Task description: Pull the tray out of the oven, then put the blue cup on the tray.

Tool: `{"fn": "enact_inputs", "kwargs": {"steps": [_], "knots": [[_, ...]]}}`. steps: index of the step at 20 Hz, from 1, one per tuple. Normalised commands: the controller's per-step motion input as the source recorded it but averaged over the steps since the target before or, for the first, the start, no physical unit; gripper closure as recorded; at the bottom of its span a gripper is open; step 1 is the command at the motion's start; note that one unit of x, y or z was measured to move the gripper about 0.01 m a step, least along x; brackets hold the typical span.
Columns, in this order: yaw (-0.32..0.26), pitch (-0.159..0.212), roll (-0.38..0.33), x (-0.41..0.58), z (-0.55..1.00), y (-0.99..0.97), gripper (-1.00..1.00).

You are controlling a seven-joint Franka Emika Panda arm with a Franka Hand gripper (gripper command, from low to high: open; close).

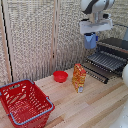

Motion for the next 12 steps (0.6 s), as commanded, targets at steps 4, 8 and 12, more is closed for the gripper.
{"fn": "enact_inputs", "kwargs": {"steps": [4,8,12], "knots": [[-0.013,-0.036,0.0,0.011,0.0,-1.0,1.0],[-0.017,-0.066,-0.023,0.049,-0.03,-0.97,1.0],[-0.054,-0.061,-0.058,0.059,-0.13,-0.8,1.0]]}}
